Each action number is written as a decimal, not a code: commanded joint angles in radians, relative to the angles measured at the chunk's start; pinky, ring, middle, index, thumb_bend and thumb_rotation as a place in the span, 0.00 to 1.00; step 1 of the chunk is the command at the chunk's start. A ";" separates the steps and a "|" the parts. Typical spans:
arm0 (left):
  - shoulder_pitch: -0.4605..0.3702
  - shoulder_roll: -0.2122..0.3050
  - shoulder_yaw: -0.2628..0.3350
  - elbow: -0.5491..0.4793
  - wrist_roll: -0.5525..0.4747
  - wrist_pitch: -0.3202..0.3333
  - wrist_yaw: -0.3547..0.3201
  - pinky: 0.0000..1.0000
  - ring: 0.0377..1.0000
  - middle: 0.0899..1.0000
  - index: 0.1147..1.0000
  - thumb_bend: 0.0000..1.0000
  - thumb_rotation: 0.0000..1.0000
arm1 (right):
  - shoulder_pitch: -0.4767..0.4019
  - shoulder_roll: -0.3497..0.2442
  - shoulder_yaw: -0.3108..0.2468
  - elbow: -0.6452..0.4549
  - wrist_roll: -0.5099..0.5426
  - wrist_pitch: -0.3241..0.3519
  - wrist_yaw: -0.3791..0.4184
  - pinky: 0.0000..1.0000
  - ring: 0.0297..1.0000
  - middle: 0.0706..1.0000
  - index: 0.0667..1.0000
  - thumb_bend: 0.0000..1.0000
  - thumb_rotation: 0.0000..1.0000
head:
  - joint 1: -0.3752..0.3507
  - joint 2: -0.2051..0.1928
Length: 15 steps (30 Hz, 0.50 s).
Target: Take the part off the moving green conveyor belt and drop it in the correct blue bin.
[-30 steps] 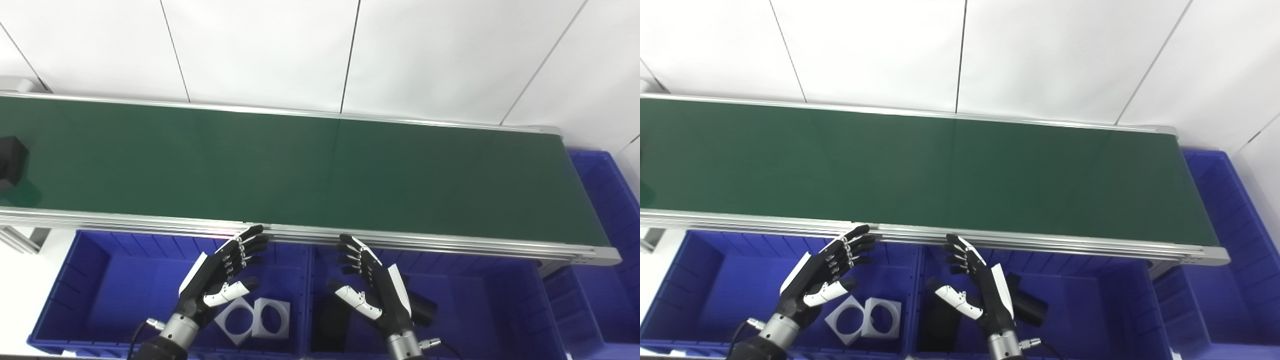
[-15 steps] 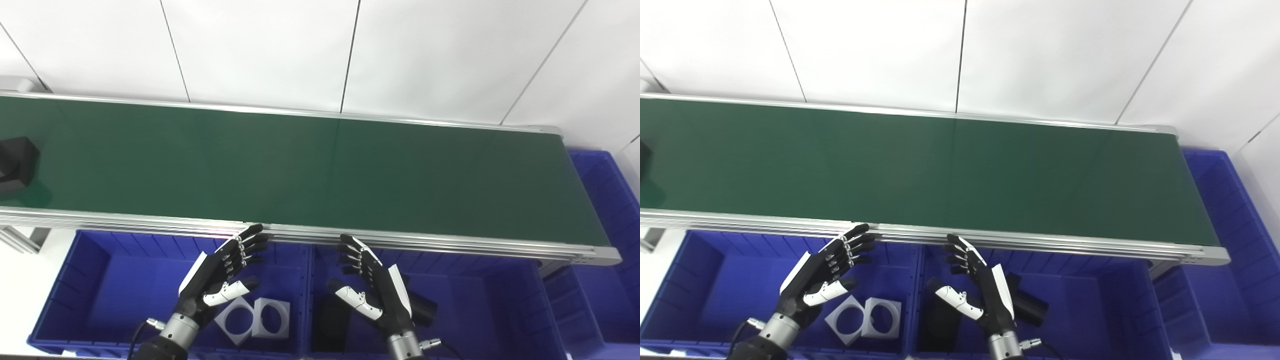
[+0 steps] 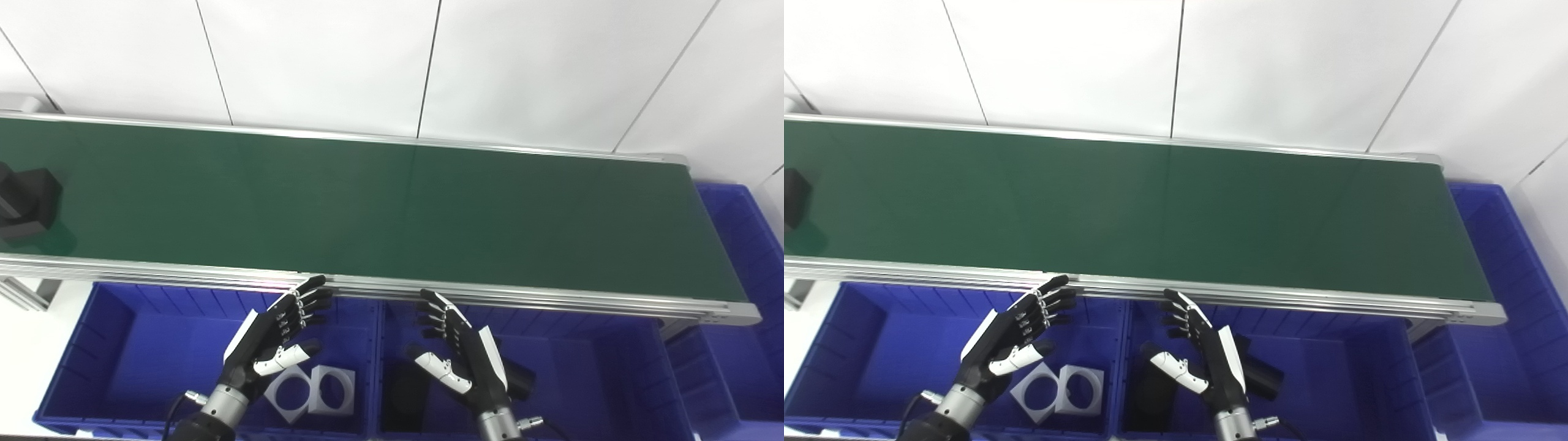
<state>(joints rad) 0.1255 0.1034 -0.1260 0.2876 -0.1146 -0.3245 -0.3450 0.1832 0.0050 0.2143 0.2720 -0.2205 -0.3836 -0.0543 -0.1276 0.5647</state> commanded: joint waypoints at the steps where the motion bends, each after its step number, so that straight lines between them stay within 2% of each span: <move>1: -0.019 -0.009 -0.003 -0.010 0.004 -0.034 0.005 0.77 0.81 0.81 0.86 0.96 0.49 | -0.015 -0.001 -0.004 -0.018 0.005 -0.050 0.000 0.70 0.75 0.79 0.85 0.70 0.61 | 0.000 0.001; 2: -0.019 -0.012 -0.004 -0.006 0.005 -0.034 0.007 0.77 0.82 0.81 0.86 0.95 0.49 | -0.016 -0.004 -0.005 -0.015 0.003 -0.052 0.000 0.70 0.75 0.79 0.85 0.70 0.61 | 0.035 -0.011; 5: -0.021 -0.020 -0.006 0.005 0.002 -0.036 0.007 0.77 0.82 0.81 0.85 0.95 0.47 | -0.017 -0.012 -0.007 -0.010 0.002 -0.057 0.000 0.70 0.75 0.80 0.85 0.68 0.60 | 0.072 -0.021; 12: -0.030 -0.033 -0.019 0.037 0.009 -0.046 0.008 0.76 0.81 0.81 0.85 0.97 0.44 | -0.015 -0.036 -0.012 -0.002 0.021 -0.079 0.008 0.69 0.75 0.81 0.87 0.60 0.55 | 0.225 -0.086; 15: -0.034 -0.039 -0.021 0.047 0.014 -0.044 0.010 0.77 0.81 0.81 0.84 0.97 0.41 | -0.018 -0.045 -0.013 0.004 0.028 -0.084 0.009 0.69 0.76 0.81 0.88 0.56 0.51 | 0.261 -0.103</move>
<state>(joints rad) 0.1128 0.0706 -0.1443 0.3451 -0.1115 -0.3319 -0.3413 0.1805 -0.0387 0.2032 0.2861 -0.2051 -0.4069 -0.0481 0.1335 0.4602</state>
